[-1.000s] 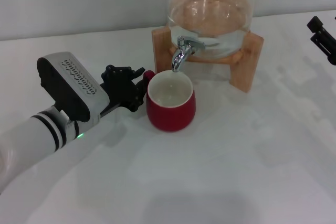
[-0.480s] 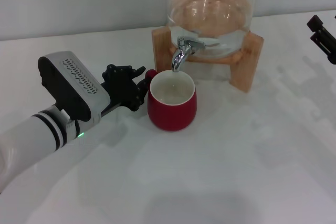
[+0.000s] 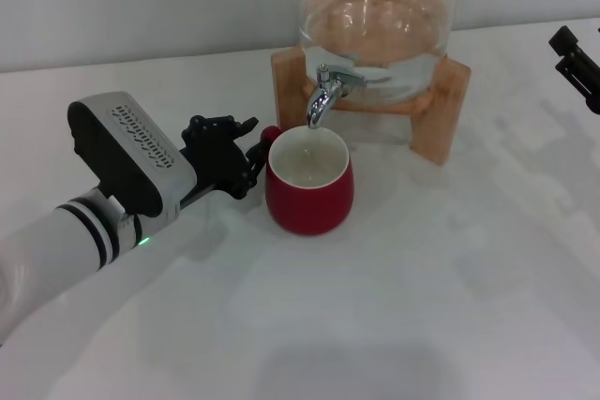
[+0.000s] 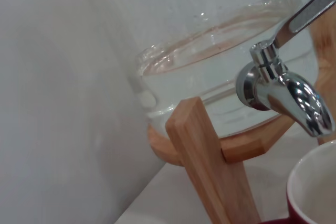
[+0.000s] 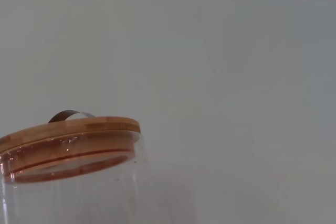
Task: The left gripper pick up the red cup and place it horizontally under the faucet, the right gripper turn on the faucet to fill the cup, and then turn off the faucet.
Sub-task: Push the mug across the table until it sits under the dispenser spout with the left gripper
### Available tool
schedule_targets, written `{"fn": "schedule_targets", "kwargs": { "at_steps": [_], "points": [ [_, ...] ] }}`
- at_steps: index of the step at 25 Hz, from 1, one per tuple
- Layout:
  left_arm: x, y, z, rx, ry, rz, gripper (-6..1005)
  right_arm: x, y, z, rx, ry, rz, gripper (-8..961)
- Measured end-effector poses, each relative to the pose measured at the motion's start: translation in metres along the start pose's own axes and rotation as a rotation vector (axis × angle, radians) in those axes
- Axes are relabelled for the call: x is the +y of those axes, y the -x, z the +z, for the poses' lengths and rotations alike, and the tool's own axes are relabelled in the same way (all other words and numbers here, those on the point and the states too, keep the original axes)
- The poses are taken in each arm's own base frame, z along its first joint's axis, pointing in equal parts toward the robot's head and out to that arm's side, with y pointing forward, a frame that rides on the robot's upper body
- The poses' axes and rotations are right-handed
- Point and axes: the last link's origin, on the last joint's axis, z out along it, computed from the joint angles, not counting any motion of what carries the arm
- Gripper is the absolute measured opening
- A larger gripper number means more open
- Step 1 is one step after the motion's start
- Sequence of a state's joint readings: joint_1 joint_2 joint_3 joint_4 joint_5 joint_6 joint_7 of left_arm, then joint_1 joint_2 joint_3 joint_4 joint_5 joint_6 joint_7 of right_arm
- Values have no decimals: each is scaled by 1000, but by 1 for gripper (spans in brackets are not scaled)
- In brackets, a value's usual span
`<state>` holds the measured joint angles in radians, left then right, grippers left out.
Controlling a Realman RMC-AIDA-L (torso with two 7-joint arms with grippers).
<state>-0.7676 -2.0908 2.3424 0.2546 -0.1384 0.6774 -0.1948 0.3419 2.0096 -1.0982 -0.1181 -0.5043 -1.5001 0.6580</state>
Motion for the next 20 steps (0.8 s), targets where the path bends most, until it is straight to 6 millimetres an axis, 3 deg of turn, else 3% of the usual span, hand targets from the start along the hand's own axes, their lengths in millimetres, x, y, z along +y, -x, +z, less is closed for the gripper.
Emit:
{"fn": "schedule_targets", "kwargs": {
  "at_steps": [10, 20],
  "points": [
    [0, 0, 1, -11, -3, -3, 342, 0, 0, -1, 2, 0, 0, 868],
    [1, 0, 1, -9, -3, -11, 349, 0, 0, -1, 2, 0, 0, 868]
  ]
}}
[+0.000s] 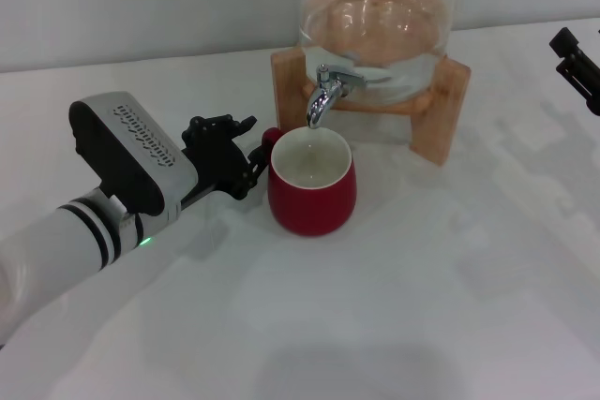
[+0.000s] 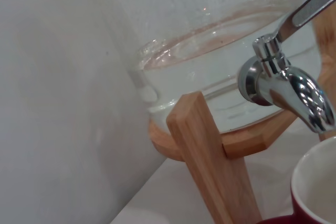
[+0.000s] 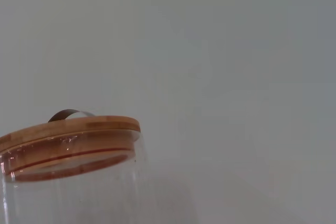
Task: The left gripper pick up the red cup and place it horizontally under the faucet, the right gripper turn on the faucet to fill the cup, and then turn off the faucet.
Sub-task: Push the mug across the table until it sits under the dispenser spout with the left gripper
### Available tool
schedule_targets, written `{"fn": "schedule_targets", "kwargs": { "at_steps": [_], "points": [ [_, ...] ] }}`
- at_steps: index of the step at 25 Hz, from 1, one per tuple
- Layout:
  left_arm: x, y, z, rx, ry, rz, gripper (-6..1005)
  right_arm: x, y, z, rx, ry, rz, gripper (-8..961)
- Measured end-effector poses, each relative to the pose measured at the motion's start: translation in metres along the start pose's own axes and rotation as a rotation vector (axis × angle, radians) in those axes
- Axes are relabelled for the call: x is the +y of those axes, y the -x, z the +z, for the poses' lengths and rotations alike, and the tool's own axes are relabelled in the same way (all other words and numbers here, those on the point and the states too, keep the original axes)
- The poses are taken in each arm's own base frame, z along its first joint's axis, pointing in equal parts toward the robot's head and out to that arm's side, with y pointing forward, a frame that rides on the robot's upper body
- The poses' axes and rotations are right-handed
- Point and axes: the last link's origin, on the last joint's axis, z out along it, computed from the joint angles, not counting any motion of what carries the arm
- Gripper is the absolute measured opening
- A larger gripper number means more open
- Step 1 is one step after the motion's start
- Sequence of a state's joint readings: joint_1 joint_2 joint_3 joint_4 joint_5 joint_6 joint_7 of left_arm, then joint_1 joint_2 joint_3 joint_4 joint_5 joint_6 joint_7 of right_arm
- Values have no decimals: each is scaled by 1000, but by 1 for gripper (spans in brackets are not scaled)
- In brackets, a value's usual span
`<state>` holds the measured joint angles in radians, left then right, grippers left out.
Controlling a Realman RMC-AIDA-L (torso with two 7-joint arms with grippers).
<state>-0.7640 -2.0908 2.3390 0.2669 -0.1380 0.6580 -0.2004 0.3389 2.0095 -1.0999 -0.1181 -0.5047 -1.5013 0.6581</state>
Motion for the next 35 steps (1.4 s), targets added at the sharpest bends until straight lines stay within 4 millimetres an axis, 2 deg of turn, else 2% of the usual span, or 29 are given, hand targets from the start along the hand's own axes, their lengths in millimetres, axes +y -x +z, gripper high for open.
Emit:
{"fn": "schedule_targets", "kwargs": {
  "at_steps": [15, 20, 25, 35],
  "points": [
    [-2, 2, 0, -11, -11, -13, 352, 0, 0, -1, -1, 0, 0, 868],
    [-2, 1, 1, -9, -11, -14, 481, 0, 0, -1, -1, 0, 0, 868],
    [1, -2, 2, -1, -2, -3, 516, 0, 0, -1, -1, 0, 0, 868],
    [1, -3, 2, 4, -1, -1, 519, 0, 0, -2, -3, 0, 0, 868]
  ]
}}
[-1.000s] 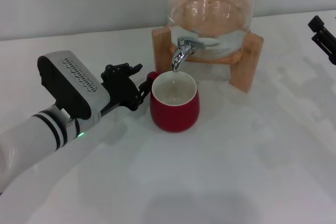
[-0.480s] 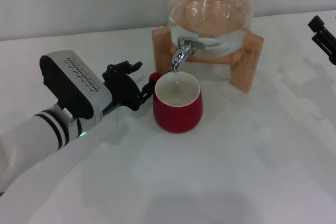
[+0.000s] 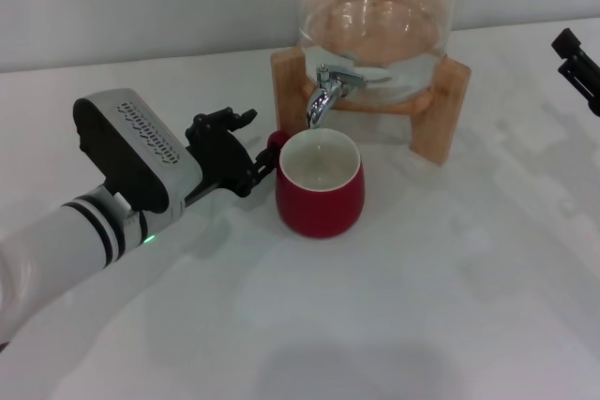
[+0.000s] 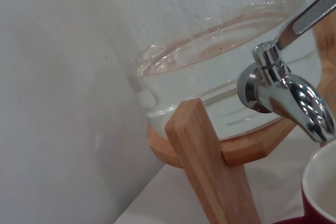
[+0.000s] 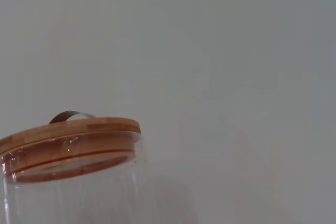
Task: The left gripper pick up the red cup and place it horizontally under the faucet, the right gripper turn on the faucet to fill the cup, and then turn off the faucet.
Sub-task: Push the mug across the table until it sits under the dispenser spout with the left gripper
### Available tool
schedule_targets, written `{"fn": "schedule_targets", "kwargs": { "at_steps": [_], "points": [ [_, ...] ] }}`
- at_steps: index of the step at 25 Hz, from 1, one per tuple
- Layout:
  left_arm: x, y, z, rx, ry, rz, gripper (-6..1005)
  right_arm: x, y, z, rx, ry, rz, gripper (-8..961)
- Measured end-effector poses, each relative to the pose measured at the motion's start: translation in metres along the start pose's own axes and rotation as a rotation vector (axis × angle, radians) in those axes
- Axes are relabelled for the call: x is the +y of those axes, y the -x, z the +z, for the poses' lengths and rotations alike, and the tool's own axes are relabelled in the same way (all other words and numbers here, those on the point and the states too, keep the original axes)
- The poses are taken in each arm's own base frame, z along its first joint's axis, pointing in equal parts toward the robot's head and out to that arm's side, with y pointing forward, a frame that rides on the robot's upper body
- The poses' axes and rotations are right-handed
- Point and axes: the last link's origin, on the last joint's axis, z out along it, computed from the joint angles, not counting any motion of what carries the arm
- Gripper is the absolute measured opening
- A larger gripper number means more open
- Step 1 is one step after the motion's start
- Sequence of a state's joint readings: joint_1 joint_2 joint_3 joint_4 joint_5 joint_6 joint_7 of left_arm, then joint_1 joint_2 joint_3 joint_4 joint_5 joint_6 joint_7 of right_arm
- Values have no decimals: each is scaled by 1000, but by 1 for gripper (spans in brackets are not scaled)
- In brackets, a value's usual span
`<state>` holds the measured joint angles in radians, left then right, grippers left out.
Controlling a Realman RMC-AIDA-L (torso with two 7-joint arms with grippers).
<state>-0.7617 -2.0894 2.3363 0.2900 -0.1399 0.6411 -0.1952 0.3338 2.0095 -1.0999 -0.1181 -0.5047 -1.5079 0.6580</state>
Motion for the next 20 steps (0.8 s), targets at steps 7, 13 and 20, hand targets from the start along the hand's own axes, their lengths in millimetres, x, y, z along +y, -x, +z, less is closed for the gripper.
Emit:
{"fn": "schedule_targets", "kwargs": {
  "at_steps": [7, 13, 20],
  "points": [
    [-1, 1, 0, -3, -4, 5, 522, -1, 0, -1, 0, -2, -1, 868],
    [-1, 5, -2, -21, -17, 0, 524, -1, 1, -1, -3, -1, -2, 868],
    [-4, 9, -5, -27, -43, -28, 526, 0, 1, -1, -3, 1, -1, 868]
  ]
}}
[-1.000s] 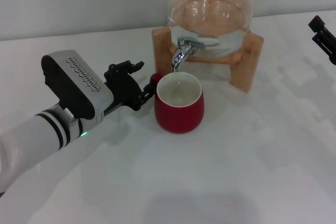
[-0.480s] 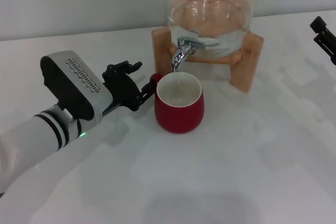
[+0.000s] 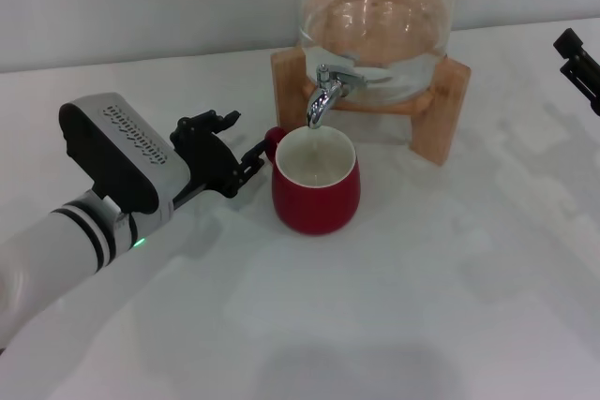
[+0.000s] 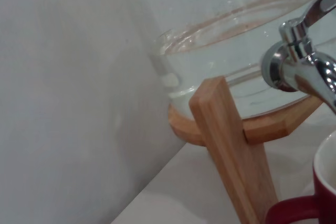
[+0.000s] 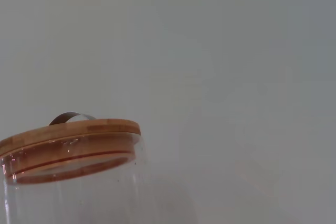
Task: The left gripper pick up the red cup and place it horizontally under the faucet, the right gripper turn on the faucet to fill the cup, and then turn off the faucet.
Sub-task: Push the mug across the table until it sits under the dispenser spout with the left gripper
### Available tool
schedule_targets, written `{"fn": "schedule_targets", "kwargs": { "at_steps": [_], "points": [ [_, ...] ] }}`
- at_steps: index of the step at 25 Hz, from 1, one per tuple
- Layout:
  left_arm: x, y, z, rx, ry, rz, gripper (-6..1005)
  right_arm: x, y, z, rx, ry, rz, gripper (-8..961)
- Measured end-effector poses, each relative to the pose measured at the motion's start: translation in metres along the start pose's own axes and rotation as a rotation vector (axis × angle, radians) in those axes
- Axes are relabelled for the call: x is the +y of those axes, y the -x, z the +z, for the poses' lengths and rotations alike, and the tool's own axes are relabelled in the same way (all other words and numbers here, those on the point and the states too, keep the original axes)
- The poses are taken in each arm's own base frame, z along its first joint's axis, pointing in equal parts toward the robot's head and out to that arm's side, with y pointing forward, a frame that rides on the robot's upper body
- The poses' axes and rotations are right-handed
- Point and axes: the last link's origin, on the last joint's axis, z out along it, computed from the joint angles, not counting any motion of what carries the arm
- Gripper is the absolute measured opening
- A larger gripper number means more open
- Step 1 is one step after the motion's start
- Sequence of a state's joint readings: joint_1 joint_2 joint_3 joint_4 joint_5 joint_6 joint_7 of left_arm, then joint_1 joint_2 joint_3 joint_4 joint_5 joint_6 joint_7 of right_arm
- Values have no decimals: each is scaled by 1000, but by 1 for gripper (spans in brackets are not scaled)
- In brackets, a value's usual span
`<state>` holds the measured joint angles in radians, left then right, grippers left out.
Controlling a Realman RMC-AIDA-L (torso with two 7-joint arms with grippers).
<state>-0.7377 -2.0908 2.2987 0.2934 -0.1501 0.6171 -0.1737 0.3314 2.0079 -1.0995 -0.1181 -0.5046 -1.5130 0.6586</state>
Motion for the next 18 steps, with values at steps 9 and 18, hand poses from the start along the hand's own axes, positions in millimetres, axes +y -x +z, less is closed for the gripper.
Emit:
{"fn": "schedule_targets", "kwargs": {
  "at_steps": [9, 18],
  "points": [
    [0, 1, -1, -3, -3, 1, 529, 0, 0, -1, 1, -1, 1, 868],
    [1, 3, -2, -6, -5, -6, 543, 0, 0, -1, 2, -2, 1, 868]
  ]
}}
